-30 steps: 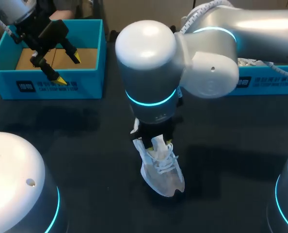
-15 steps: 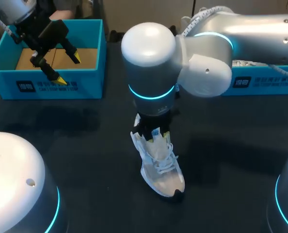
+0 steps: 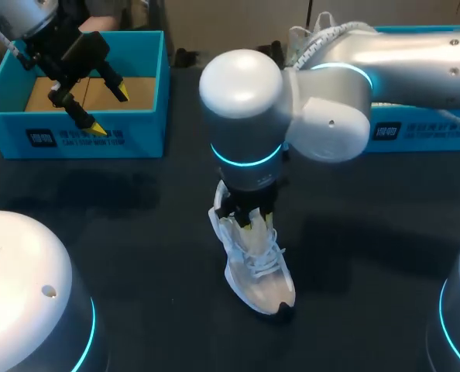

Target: Take the shoe out of the shoebox, open the shoe tongue, remove and reinsert the insole, then place the shoe into the shoebox

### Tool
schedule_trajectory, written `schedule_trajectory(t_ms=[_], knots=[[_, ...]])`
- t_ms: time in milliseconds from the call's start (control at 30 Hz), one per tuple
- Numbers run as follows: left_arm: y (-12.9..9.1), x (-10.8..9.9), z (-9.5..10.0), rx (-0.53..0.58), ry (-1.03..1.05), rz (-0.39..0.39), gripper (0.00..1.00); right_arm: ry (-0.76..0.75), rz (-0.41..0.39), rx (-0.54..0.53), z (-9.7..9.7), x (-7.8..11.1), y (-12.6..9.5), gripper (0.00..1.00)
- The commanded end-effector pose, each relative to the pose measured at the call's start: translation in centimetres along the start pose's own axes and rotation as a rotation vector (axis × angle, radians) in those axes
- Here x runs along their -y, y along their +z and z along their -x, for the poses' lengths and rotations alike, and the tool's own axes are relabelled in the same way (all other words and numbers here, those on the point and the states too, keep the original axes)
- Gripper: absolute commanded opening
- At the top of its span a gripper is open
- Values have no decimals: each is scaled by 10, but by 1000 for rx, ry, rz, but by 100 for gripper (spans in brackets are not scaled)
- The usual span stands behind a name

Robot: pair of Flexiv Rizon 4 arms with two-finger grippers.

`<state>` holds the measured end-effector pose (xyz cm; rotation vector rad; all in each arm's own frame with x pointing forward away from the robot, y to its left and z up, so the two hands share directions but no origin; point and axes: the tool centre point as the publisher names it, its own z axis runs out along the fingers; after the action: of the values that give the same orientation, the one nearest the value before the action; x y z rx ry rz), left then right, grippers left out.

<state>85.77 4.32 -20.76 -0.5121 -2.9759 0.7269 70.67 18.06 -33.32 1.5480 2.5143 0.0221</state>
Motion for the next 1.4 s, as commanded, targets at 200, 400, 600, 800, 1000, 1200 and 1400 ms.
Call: schedule_trajectory(t_ms=[200, 400, 600, 800, 1000, 1200, 1400], knots=[[0, 0, -1, 0, 0, 3, 100, -65, 16, -79, 2, -6, 21, 34], [0, 0, -1, 0, 0, 3, 100, -123, 26, -51, 7, -9, 7, 34], [0, 0, -1, 0, 0, 3, 100, -244, 51, 9, 17, -7, -31, 38], [0, 0, -1, 0, 0, 3, 100, -575, 76, 20, 19, -17, -54, 100], [0, 0, -1, 0, 0, 3, 100, -870, 148, -2, 18, -28, -64, 100], [0, 0, -1, 0, 0, 3, 100, -870, 148, -2, 18, -28, -64, 100], [0, 0, -1, 0, 0, 3, 100, -907, 139, 13, 16, -37, -58, 100]])
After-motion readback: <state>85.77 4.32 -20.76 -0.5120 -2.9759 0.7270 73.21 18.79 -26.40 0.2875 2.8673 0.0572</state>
